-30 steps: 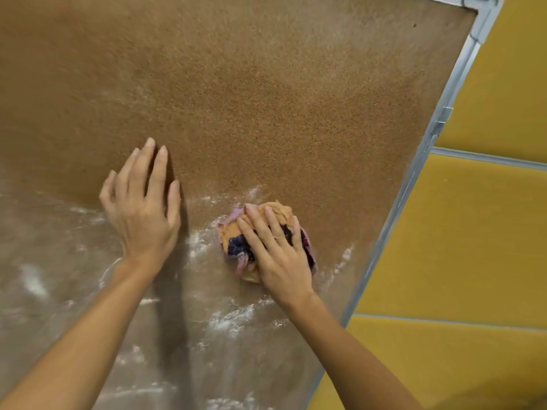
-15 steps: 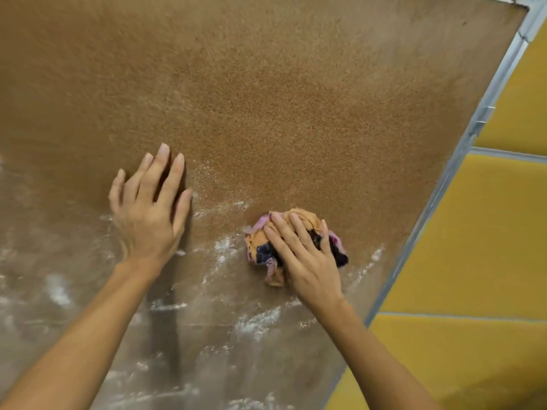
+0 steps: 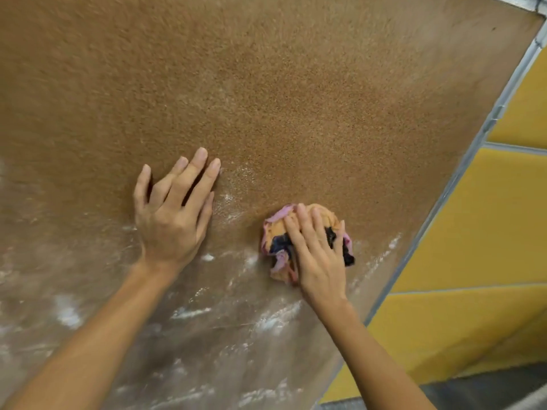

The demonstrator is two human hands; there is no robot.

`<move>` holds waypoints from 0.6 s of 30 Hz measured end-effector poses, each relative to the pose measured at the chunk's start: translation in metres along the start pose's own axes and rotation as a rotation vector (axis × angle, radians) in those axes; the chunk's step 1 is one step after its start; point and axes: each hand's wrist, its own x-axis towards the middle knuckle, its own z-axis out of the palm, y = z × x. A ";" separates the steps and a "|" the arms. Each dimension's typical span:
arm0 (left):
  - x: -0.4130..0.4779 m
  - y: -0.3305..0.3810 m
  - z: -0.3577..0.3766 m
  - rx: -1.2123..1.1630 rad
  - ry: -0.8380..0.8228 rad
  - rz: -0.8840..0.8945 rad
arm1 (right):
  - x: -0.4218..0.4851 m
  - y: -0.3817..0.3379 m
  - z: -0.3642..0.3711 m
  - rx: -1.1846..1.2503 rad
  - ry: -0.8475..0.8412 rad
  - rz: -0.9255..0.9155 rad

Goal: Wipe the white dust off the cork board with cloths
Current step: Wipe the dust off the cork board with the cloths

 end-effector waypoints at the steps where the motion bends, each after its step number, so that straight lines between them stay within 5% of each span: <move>1: 0.000 0.000 0.000 -0.004 0.012 0.003 | 0.010 0.004 -0.006 0.014 0.061 0.121; 5: 0.001 0.004 -0.001 -0.029 0.001 -0.024 | 0.061 -0.034 -0.010 0.162 0.193 0.419; 11: 0.006 -0.003 -0.017 -0.034 -0.049 0.007 | 0.025 -0.045 0.000 0.056 -0.036 -0.129; 18: 0.010 -0.058 -0.040 0.100 0.001 -0.208 | 0.085 -0.054 -0.013 0.168 0.173 0.275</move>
